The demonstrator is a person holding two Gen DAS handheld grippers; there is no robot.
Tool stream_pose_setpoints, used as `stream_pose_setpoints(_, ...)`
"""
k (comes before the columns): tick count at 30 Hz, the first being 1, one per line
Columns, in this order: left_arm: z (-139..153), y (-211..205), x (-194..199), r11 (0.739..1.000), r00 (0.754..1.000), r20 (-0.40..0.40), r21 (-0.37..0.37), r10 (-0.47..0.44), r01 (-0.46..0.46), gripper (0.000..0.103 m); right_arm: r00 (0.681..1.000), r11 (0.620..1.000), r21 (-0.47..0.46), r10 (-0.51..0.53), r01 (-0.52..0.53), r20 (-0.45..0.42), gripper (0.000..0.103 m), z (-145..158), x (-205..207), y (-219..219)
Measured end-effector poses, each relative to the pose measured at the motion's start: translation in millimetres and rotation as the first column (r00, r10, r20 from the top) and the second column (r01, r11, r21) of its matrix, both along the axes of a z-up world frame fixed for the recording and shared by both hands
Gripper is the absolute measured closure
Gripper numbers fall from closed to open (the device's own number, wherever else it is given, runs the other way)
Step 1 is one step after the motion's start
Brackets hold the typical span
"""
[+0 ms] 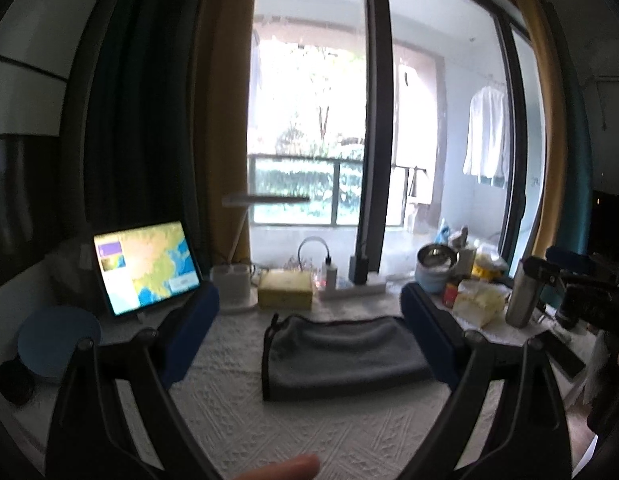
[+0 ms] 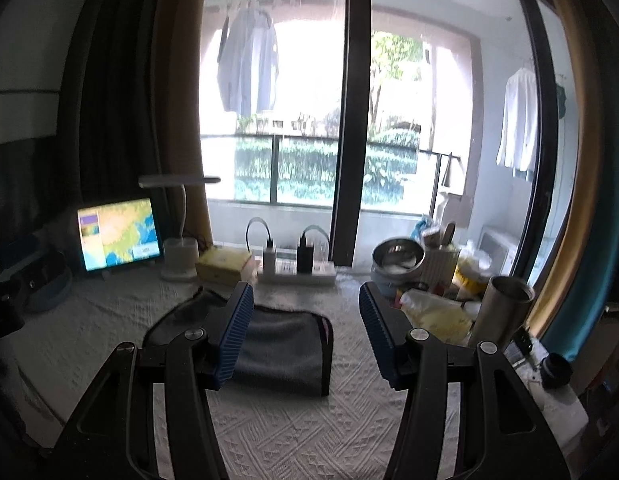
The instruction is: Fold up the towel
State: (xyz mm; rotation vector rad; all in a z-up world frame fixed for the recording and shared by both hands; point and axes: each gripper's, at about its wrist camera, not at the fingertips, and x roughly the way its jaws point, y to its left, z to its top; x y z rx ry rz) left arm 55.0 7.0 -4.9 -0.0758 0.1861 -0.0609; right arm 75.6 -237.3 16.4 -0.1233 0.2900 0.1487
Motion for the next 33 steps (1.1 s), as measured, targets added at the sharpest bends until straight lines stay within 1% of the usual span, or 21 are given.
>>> stream_pose_setpoints(3,7.6,-2.3,-8.9,1.0,0.999,0.036,0.01,0.003,-0.004,0.01,0.999,1.0,0.003,0.001,-0.002,0.032,0.037,7.0,-10.2,-1.8)
stream_pose_setpoints(8,12.6,-7.2,-12.5,0.999,0.999,0.052,0.031,0.002,-0.004,0.008,0.998,1.0,0.014,-0.006,0.005,0.065,0.035,14.5,-21.4,-6.2)
stream_pose_setpoints(12,12.7,-8.0,-14.5,1.0,0.998,0.07,0.026,0.004,-0.006,0.001,0.995,0.999,0.016,-0.032,0.031,0.09,0.034,19.1,-26.7,-8.7)
stream_pose_setpoints(14,12.6,-8.9,-14.2,1.0,0.997,0.074,0.027,0.007,-0.009,0.001,0.994,0.999,0.017,-0.038,0.037,0.103,0.033,20.5,-29.2,-10.3)
stream_pose_setpoints(23,6.6,-10.9,-7.7,1.0,0.999,0.042,0.012,0.002,-0.002,0.001,0.997,0.998,0.049,-0.032,0.028,0.076,0.032,16.3,-24.4,-17.7)
stream_pose_setpoints(33,6.7,-11.8,-8.0,1.0,1.0,0.031,0.01,0.001,-0.002,0.001,0.997,0.998,0.051,-0.032,0.029,0.07,0.032,15.0,-23.9,-19.3)
